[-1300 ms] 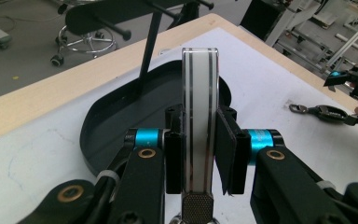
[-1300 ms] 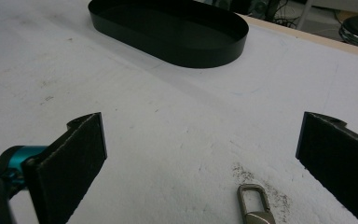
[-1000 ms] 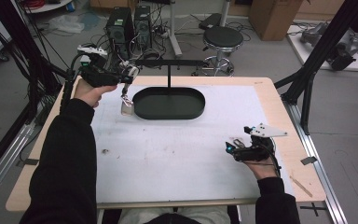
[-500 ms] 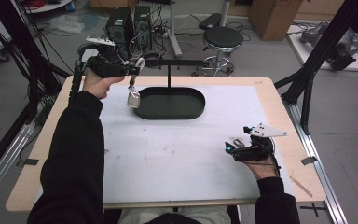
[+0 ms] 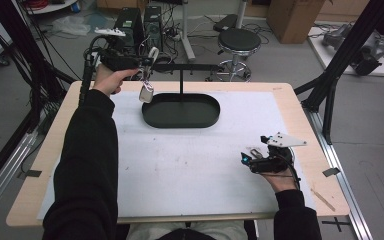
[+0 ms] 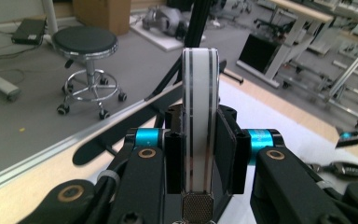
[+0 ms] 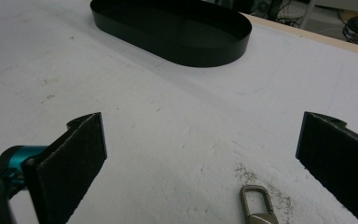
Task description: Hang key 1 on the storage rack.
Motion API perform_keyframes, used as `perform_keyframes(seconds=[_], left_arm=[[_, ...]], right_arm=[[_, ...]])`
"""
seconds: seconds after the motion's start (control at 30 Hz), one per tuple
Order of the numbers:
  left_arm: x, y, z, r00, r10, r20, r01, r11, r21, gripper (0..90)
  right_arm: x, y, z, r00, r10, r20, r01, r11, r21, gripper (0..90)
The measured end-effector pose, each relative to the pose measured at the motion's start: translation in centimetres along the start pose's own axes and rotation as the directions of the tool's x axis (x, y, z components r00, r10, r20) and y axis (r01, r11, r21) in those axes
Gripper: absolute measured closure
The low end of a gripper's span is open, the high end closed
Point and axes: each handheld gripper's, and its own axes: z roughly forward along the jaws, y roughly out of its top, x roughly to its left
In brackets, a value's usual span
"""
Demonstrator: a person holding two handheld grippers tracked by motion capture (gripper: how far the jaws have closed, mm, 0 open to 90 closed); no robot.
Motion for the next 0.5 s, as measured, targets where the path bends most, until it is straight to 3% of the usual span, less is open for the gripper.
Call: perform_keyframes(seconds=[0.13,0.3,0.37,0.5], left_arm=[[0.2,0.5,0.8,1.0000,0.005,-0.001,-0.005,1.0000,0.000,74.6],[1.7,0.2,1.2,0.9987,-0.051,0.002,0.051,0.9980,-0.036,74.6],[2.2,0.0,1.2,0.9968,-0.078,0.015,0.079,0.9942,-0.074,74.6],[2.4,0.1,1.4,0.9959,-0.084,0.032,0.088,0.9886,-0.122,74.6]], right_arm=[[-0.1,0.0,0.1,1.0000,-0.001,0.000,0.001,1.000,0.000,0.8],[-0.3,0.0,-0.1,0.9999,0.015,-0.006,-0.015,1.000,-0.005,0.8],[-0.3,0.0,-0.1,0.9998,0.020,-0.006,-0.020,1.000,-0.010,0.8],[-0.4,0.0,0.0,0.9997,0.026,-0.005,-0.026,1.000,-0.002,0.8]])
